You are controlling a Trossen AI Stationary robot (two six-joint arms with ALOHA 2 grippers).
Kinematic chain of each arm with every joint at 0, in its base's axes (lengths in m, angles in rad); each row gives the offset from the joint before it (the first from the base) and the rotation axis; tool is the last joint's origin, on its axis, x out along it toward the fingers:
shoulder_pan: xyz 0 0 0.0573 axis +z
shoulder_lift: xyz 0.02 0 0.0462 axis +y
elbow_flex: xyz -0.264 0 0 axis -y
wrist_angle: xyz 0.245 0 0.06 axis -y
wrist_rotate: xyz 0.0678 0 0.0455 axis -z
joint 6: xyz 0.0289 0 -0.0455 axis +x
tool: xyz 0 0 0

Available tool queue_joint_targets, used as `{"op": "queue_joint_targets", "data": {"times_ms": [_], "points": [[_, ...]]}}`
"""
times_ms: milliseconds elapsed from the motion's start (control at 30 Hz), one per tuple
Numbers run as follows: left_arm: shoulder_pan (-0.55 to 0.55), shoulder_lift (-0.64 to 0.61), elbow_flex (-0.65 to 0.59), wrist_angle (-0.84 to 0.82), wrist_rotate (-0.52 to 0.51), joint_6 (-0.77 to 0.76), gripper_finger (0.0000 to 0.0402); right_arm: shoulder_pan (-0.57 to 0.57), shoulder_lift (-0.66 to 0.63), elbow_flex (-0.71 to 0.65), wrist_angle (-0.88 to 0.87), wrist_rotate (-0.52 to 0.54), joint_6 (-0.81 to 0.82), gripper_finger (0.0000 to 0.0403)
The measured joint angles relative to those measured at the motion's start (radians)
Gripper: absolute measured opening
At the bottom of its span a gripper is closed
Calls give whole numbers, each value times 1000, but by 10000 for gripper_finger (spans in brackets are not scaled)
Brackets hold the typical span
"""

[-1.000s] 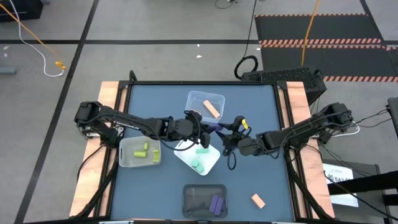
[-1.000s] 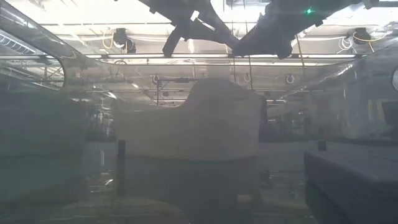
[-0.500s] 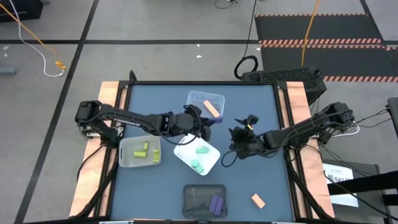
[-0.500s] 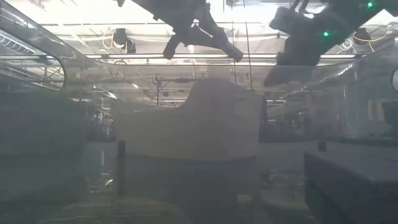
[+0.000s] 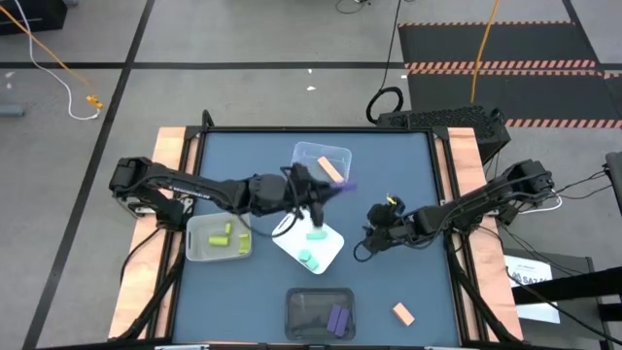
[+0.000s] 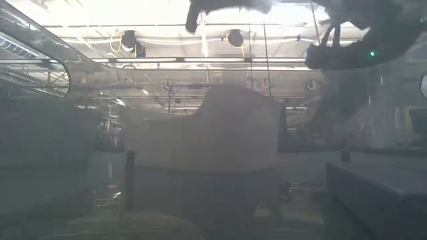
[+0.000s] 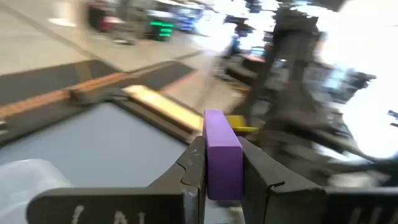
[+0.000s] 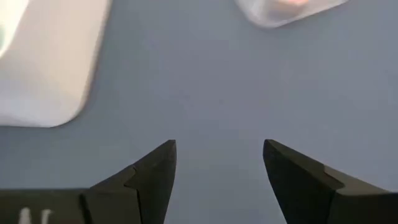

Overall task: Sort & place blocks by color
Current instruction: Put the purple block into the black bin

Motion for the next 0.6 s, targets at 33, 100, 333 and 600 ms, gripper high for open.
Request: {"op": "queue_joint_targets", "data": {"times_ms": [33, 100, 333, 600], "points": [[-18, -2, 0, 6, 27, -2, 56, 0, 0, -24, 50, -22, -5, 231], [-63, -9, 1, -3, 75, -21, 56, 1, 0, -68, 149, -58, -26, 231], [-267, -13, 1, -102, 222, -111, 56, 1, 0, -160, 419, -186, -113, 231], [-434, 88, 0, -207, 188, -331, 56, 30, 0, -169, 533, -494, -127, 231]]}}
